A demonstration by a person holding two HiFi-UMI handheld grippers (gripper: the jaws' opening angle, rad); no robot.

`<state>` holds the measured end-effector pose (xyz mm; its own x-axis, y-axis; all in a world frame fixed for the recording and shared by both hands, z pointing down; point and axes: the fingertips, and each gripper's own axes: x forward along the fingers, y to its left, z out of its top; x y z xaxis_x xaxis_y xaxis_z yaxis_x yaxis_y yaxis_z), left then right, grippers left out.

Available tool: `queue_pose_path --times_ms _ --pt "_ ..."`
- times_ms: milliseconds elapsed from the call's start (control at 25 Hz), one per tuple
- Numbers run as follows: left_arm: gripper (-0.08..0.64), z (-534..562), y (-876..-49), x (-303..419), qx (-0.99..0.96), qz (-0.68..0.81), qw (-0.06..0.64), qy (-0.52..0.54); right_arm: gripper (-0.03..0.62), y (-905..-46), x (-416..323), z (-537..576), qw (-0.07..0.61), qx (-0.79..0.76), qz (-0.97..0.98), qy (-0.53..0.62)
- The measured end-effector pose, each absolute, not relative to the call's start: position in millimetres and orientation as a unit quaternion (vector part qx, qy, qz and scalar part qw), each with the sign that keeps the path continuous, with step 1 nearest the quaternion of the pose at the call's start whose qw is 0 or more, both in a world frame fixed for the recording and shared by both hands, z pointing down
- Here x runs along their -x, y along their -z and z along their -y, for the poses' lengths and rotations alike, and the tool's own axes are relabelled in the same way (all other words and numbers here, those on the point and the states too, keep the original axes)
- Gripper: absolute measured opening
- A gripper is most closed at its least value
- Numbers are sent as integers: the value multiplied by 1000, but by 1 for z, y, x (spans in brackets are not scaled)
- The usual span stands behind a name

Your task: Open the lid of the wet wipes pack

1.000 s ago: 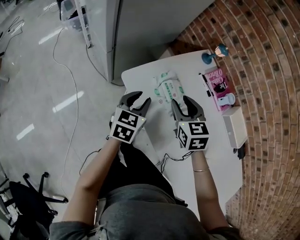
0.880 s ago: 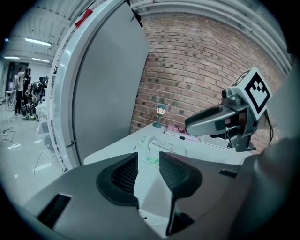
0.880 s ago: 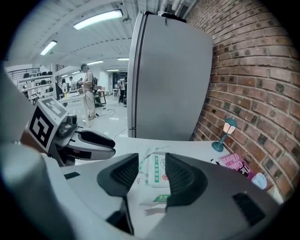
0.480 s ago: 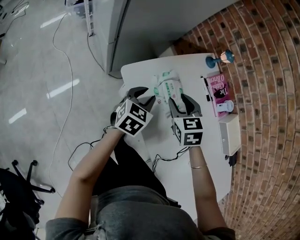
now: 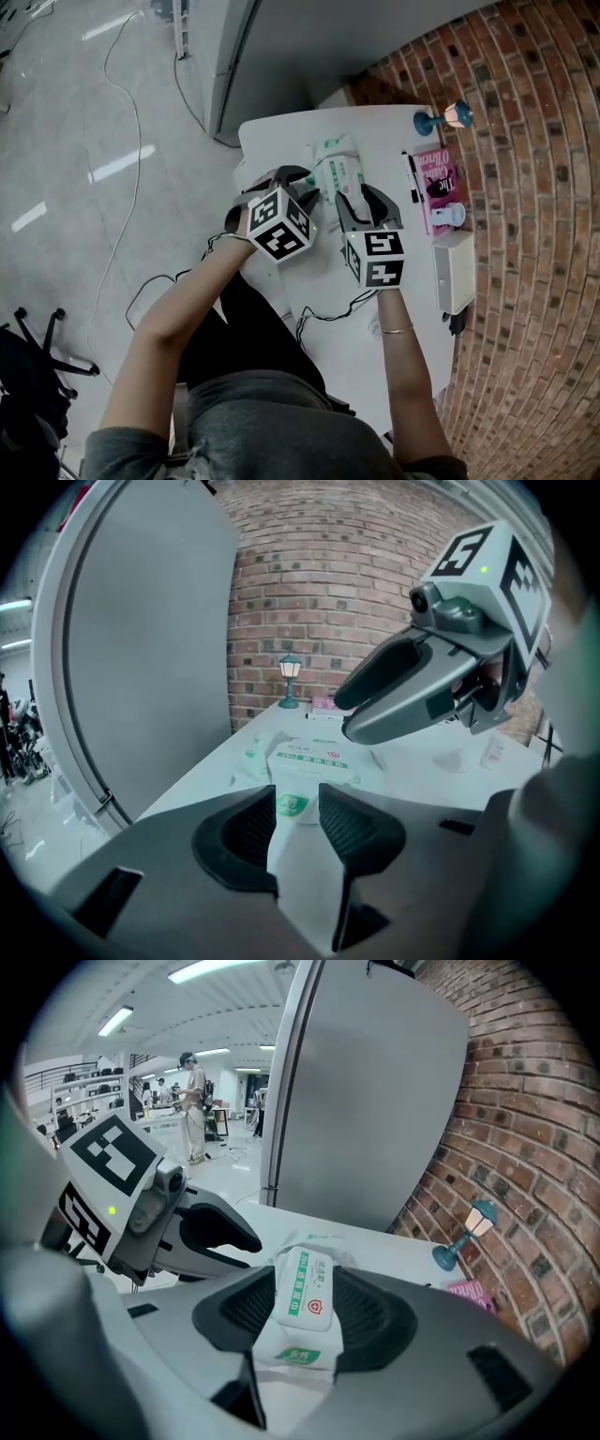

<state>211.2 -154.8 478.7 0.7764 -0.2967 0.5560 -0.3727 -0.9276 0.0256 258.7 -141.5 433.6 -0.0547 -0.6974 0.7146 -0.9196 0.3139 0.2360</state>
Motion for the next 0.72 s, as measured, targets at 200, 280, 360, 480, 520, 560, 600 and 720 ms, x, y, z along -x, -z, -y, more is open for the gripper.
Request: queue_pose_path --times_ms 200,280,360,480,520,560,600,720 --pt "138 154 -489 -223 -938 157 33 -308 198 -440 -261 143 397 -559 713 -147" --pt "138 155 -491 -227 -937 152 25 -313 198 -443 -260 144 403 -553 714 -148" --pt "138 156 -492 -230 -936 149 20 -317 198 -445 -257 146 408 -548 715 -147" --pt "138 157 -494 -232 -935 145 17 -323 199 -448 -254 148 415 -541 717 -145" --pt "138 156 -495 -232 -935 143 16 -324 199 -449 -253 149 419 -539 717 -144" --pt "138 156 -495 -233 -935 140 14 -326 199 -450 -253 150 423 -537 716 -143" --pt "138 156 -496 -233 -935 138 13 -326 198 -452 -253 152 429 -534 714 -143" --pt "138 157 -497 -234 -937 129 20 -324 195 -458 -253 156 448 -523 711 -142"
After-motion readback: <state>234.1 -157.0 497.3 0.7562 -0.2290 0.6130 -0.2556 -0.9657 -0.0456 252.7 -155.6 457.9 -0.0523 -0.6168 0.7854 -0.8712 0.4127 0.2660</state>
